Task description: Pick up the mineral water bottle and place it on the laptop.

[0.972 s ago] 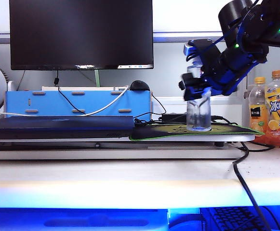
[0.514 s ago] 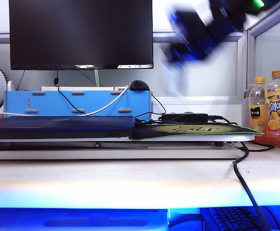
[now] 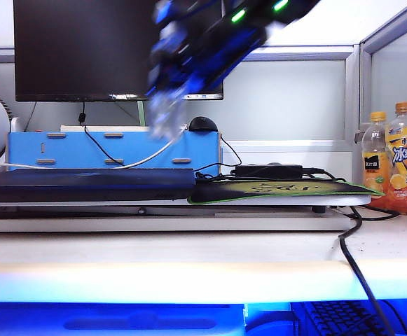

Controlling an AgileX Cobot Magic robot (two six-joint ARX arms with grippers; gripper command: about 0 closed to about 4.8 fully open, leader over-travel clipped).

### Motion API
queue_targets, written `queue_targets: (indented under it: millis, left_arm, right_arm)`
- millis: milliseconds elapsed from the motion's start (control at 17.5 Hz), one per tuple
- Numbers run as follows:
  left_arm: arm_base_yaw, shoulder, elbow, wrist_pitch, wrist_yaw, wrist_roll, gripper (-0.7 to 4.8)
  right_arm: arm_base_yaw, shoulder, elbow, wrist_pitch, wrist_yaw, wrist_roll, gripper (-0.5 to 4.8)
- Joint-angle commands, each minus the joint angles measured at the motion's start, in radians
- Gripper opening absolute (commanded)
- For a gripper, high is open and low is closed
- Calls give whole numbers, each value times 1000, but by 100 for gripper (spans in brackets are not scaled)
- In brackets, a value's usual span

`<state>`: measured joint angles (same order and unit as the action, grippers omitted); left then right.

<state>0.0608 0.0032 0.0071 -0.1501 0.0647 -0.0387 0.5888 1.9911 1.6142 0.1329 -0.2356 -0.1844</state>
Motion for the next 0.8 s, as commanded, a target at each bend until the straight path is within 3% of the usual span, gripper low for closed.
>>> queue_targets:
  millis: [57, 514, 572, 629, 686, 800]
  left_arm:
    - [0, -2, 0, 1, 3, 1, -2]
    - [0, -2, 0, 1, 3, 1, -2]
    - [0, -2, 0, 1, 3, 1, -2]
    - [0, -2, 0, 1, 3, 2, -2]
    - [0, -2, 0, 1, 3, 2, -2]
    - [0, -2, 0, 1, 3, 1, -2]
  right_arm:
    - [43, 19, 20, 59, 10, -2, -6]
    - [75, 62, 20, -2, 85, -53, 3]
    - [75, 62, 20, 2, 85, -57, 134]
    - [75, 62, 20, 14, 84, -57, 427]
    - [75, 62, 20, 21, 84, -57, 479]
    - [75, 60, 20, 21, 84, -57, 479]
